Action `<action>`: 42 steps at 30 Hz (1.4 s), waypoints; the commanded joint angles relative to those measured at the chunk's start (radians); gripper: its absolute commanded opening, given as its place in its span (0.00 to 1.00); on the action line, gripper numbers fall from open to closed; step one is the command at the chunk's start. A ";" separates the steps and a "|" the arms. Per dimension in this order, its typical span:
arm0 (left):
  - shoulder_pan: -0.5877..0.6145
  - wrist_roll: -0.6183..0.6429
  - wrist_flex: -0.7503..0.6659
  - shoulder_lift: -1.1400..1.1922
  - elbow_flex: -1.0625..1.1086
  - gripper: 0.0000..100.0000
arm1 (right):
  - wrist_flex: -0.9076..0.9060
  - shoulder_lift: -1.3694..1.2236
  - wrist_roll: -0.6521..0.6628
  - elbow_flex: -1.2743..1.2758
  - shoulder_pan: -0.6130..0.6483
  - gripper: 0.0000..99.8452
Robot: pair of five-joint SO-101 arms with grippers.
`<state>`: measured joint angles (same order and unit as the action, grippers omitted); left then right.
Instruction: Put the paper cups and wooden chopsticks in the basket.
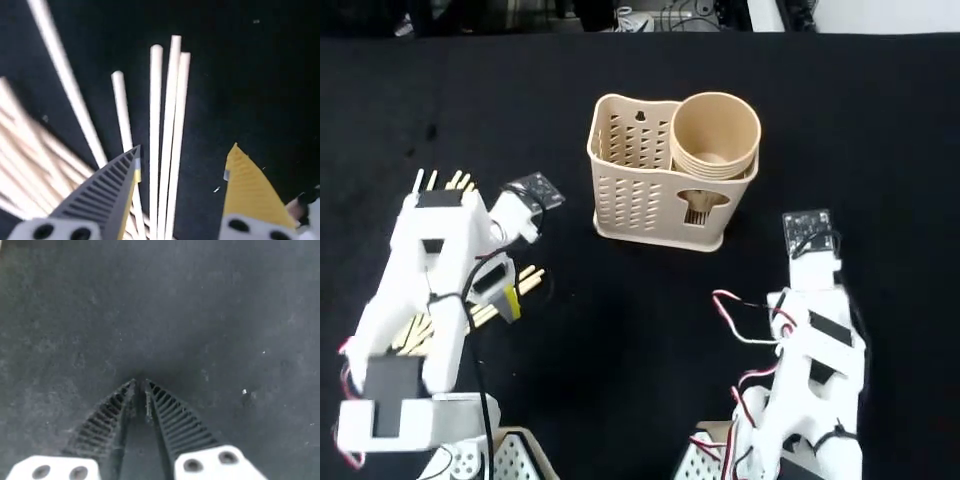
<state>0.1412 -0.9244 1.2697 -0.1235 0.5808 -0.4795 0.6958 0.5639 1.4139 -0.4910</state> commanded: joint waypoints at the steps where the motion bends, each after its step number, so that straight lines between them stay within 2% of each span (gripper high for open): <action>1: -0.007 -0.054 -0.081 0.097 -0.053 0.27 | -0.021 0.019 -0.034 -0.036 0.012 0.02; 6: -0.010 -0.054 -0.190 0.215 -0.041 0.24 | -0.017 0.024 -0.035 -0.022 0.011 0.02; 11: -0.030 -0.058 -0.193 0.236 -0.042 0.03 | -0.017 0.024 -0.034 -0.021 0.009 0.02; 18: -0.087 -0.055 -0.183 0.232 -0.074 0.03 | -0.017 0.024 -0.037 -0.021 0.000 0.02; 22: -0.128 -0.054 -0.071 0.232 -0.154 0.03 | -0.017 0.024 -0.038 -0.019 -0.003 0.02; 29: -0.136 -0.051 0.322 0.232 -0.467 0.03 | -0.017 0.024 -0.038 -0.019 -0.003 0.02; 32: -0.136 -0.025 0.417 0.232 -0.611 0.03 | -0.017 0.024 -0.038 -0.019 -0.003 0.02; 39: -0.145 0.084 0.419 0.232 -0.917 0.03 | -0.017 0.024 -0.038 -0.019 -0.003 0.02; 42: -0.137 0.166 0.339 0.232 -1.078 0.03 | -0.017 0.024 -0.038 -0.019 -0.003 0.02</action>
<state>0.0092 -0.8493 1.6855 0.1204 -0.2677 -0.4933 0.6989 0.5347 1.4139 -0.4895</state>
